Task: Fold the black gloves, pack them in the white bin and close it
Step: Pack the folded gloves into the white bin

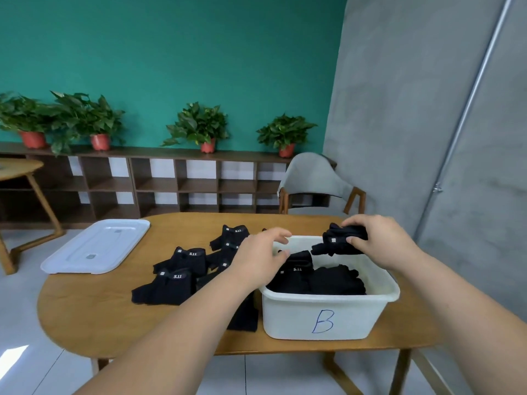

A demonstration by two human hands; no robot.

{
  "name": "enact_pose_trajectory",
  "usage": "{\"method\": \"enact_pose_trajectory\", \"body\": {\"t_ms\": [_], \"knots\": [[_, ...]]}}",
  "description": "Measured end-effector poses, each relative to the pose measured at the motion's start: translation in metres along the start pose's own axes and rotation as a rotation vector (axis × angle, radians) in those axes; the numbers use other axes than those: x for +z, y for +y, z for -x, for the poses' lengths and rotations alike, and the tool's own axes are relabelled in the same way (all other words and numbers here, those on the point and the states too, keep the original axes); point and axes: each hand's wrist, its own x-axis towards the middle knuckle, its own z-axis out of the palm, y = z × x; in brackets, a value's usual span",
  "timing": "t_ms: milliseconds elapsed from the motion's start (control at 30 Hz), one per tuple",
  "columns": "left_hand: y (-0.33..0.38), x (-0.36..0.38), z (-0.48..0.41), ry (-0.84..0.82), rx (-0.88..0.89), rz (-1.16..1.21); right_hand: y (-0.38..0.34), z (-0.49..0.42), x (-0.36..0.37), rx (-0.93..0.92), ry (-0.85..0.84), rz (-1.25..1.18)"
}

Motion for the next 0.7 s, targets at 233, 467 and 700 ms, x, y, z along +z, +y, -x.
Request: {"method": "enact_pose_trajectory", "body": {"t_ms": [233, 467, 700], "knots": [[-0.003, 0.013, -0.006, -0.102, 0.037, -0.096, -0.005, -0.011, 0.037, 0.007, -0.050, 0.057], [-0.008, 0.016, -0.010, -0.110, 0.066, -0.110, 0.004, -0.017, 0.067, 0.059, -0.180, 0.152], [-0.020, 0.026, -0.014, -0.095, 0.032, -0.005, -0.006, -0.027, 0.066, 0.049, -0.163, 0.347]]}}
